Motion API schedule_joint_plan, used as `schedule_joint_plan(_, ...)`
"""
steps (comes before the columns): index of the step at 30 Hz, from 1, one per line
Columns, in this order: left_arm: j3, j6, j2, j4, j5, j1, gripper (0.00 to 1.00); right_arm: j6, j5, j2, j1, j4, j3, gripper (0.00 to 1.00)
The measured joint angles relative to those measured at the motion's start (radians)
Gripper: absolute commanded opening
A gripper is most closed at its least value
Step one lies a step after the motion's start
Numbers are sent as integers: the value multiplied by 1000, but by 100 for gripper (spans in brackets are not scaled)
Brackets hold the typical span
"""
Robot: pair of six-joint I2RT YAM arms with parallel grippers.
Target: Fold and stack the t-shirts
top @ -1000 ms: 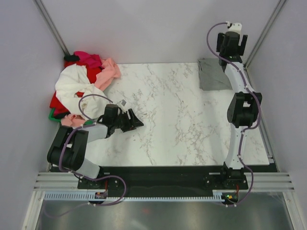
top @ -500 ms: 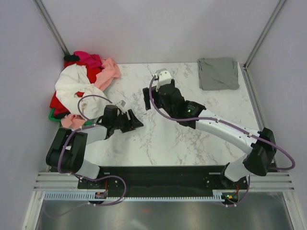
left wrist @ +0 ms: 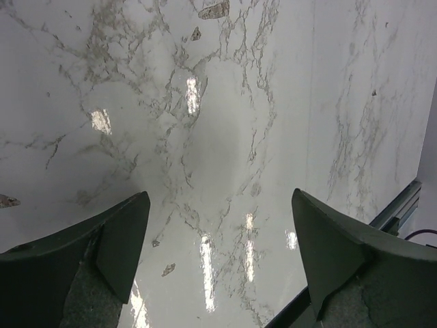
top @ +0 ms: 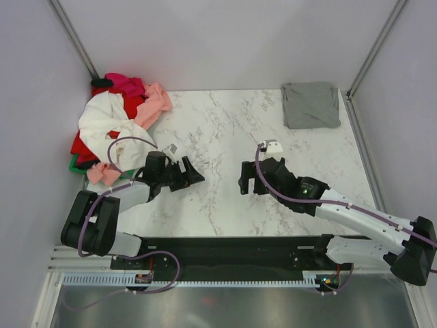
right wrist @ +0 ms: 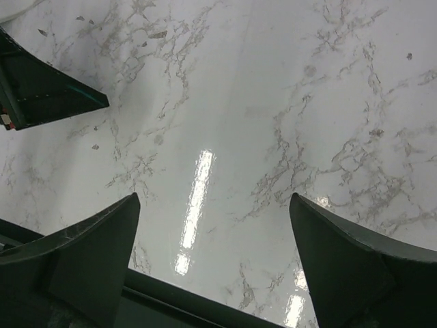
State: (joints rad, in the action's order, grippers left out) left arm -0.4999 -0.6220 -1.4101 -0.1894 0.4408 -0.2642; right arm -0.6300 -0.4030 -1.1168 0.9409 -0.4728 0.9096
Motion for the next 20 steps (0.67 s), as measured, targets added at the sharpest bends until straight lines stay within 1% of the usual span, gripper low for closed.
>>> schedule_joint_plan(3, 2, 0, 11, 4, -3, 0, 93, -30, -6, 43, 0, -17, -55, 98)
schedule_joint_plan(7, 2, 0, 11, 8, -3, 0, 95, -38, -18, 50, 0, -26, -85, 98)
schedule_joint_plan(9, 2, -1, 10, 8, -3, 0, 100, -37, -24, 51, 0, -28, -90, 98)
schedule_joint_plan(20, 2, -3, 8, 8, -3, 0, 100, -35, -35, 44, 0, 2, -140, 98)
